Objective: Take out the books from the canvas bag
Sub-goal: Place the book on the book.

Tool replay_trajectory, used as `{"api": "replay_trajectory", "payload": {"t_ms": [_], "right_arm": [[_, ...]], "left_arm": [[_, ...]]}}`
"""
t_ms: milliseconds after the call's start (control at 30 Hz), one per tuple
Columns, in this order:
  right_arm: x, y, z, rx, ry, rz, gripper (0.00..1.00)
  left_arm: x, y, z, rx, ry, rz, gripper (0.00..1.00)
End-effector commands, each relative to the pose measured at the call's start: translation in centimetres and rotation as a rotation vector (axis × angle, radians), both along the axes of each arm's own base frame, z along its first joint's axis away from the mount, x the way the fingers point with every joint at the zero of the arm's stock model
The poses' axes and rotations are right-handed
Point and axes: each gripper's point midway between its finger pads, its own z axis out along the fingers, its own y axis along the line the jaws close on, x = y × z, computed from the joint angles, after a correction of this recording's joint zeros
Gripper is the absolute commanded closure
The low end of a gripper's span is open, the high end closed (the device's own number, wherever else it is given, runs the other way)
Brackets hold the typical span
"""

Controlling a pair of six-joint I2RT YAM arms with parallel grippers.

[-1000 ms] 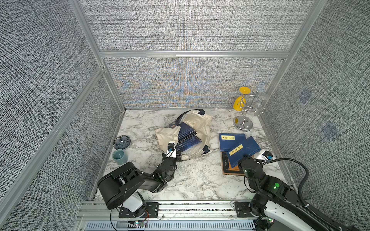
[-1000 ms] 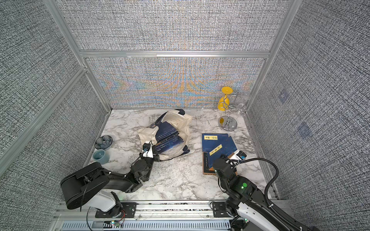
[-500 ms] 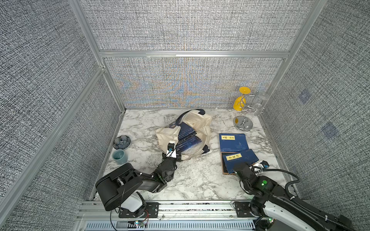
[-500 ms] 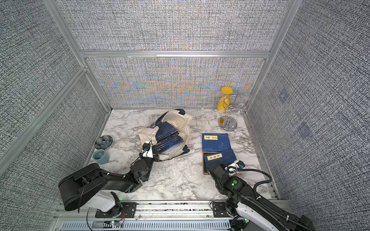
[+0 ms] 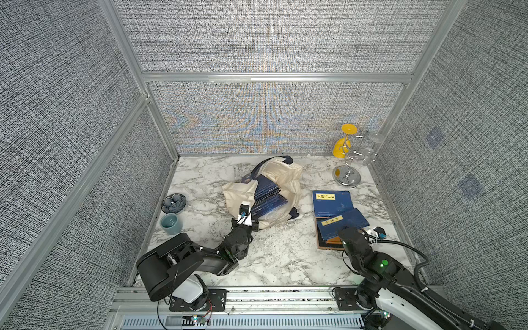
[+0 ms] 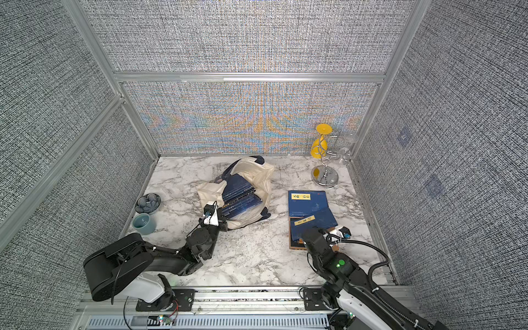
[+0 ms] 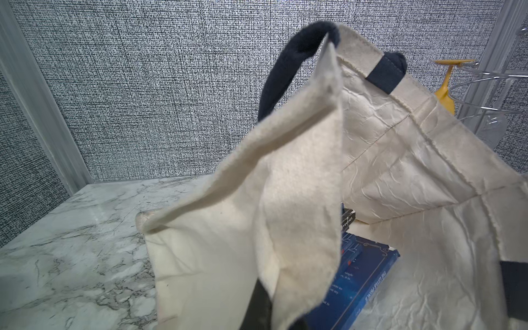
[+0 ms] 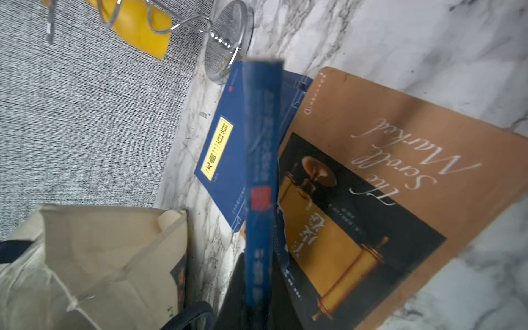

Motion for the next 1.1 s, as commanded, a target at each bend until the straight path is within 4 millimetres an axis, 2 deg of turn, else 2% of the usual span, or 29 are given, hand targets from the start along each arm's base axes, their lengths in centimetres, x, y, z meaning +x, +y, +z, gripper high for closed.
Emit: {"api": "replay_trajectory", "payload": {"t_ms": [0, 133, 300, 567, 633, 700, 867, 1000, 1067], "right_arm": [[0.6, 0.2, 1.3, -0.011, -0.058, 0.018, 1.00], [0.9, 0.7, -0.1, 0.054, -0.108, 0.015, 1.00], [1.2, 0.9, -0.1, 0.104, -0.172, 0.012, 1.00], [1.5, 0.6, 3.9, 0.097, -0.331, 0.031, 1.00], [1.4, 0.5, 3.9, 0.087, -0.321, 0.032, 1.00], [1.1, 0.2, 2.5, 0.082, -0.267, 0.014, 1.00], [0.2, -0.6, -3.5, 0.112, -0.118, -0.058, 1.00], [-0.7, -1.1, -5.8, 0.124, -0.030, -0.104, 1.00], [-1.0, -1.2, -5.9, 0.103, -0.005, -0.091, 1.00]], "left_arm": [[-0.1, -0.3, 1.5, -0.050, -0.047, -0.015, 1.00], [0.0, -0.5, 1.3, -0.047, -0.042, -0.020, 1.00], [0.0, -0.6, 1.2, -0.045, -0.043, -0.021, 1.00], [0.1, -0.7, 1.2, -0.042, -0.044, -0.021, 1.00], [0.1, -0.6, 1.2, -0.042, -0.044, -0.019, 1.00], [0.1, -0.6, 1.1, -0.040, -0.043, -0.021, 1.00], [0.1, -0.8, 0.9, -0.042, -0.038, -0.026, 1.00], [0.1, -0.9, 0.8, -0.040, -0.036, -0.029, 1.00], [0.1, -0.9, 0.9, -0.040, -0.038, -0.029, 1.00]]}}
